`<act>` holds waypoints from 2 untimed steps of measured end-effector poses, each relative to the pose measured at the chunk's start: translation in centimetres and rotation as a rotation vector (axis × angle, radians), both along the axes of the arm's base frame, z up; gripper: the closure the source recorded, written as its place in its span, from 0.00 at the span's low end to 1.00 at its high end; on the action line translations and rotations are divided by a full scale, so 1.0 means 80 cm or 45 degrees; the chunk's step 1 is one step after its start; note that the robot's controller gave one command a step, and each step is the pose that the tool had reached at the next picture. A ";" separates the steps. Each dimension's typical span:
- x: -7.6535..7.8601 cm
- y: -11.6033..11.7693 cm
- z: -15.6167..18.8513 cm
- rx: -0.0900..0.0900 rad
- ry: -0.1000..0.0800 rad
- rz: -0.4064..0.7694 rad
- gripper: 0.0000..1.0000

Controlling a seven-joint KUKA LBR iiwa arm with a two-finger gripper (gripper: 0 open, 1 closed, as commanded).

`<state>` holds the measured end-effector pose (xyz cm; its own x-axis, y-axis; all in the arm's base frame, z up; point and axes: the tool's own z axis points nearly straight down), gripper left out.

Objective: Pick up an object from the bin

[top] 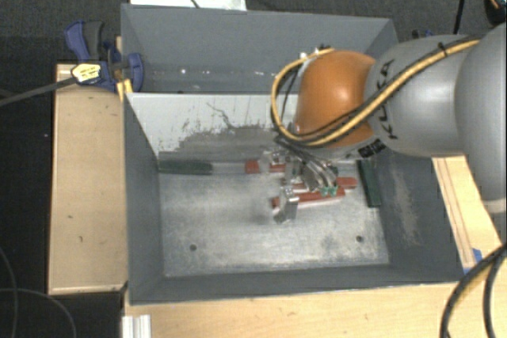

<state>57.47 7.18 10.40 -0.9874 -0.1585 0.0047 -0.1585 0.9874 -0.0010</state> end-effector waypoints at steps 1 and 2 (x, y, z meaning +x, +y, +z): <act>-0.029 -0.054 -0.045 0.001 -0.001 0.016 0.00; -0.027 -0.050 -0.042 0.004 -0.009 0.014 1.00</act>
Offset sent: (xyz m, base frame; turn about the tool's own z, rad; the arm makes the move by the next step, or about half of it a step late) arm -0.0223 -0.0404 -0.0340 -0.0174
